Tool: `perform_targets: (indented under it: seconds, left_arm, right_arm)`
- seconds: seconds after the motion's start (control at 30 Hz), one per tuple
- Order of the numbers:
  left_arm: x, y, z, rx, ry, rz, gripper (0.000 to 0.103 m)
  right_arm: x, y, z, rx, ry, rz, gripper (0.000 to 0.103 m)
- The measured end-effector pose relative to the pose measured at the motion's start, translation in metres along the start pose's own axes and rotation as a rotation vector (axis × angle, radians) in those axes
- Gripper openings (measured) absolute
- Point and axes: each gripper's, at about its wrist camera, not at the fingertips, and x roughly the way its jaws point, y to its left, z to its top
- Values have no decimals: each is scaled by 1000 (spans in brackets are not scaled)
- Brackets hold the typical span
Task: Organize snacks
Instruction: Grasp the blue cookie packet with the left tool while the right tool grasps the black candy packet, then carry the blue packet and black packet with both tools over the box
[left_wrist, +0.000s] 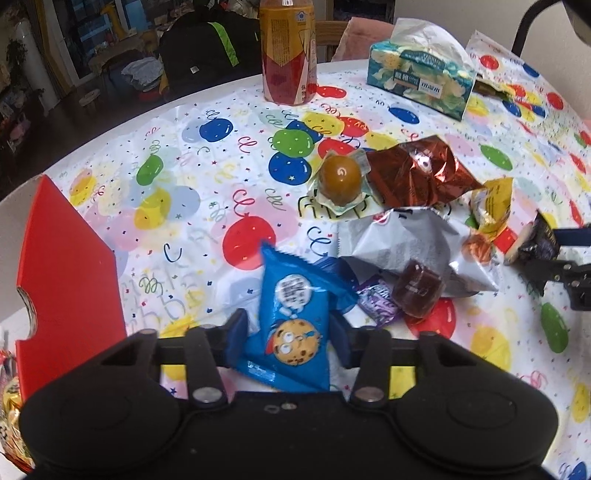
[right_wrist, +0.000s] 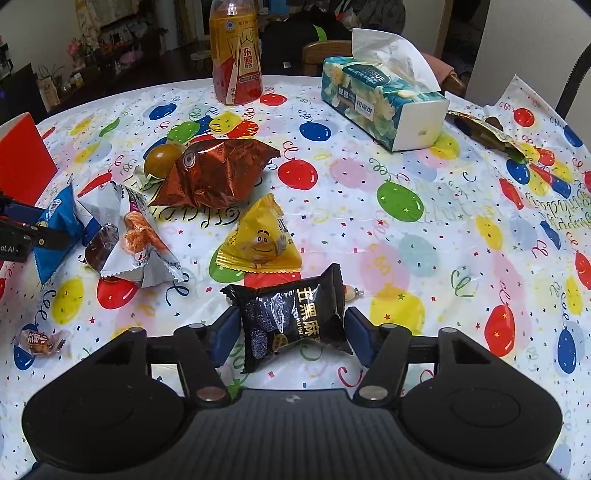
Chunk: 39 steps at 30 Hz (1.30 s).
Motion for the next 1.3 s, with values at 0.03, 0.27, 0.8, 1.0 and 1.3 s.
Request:
perform_targets:
  seconds: [0.03,0.27,0.8,1.0,1.3]
  left_arm:
    - [-1,0,0,-1,-1,-1,37]
    - [-5,2,-3,-29,-2,-22,32]
    - [-61,11,-12,-86,-40,-67,31]
    - [-89,21,-16,-96,-70,-83,31]
    - [-131,48,-25,-115,-120,-75,31]
  right_arm:
    - [0,0,-1,1,1,-4,58]
    - [-11,-1,-4,25,-6,-16,53]
    - [-82,40,4,3,-75,47,53]
    - [-107,72,16,-38,-102,87,53]
    - [-136,135,37,-132,-143,158,53]
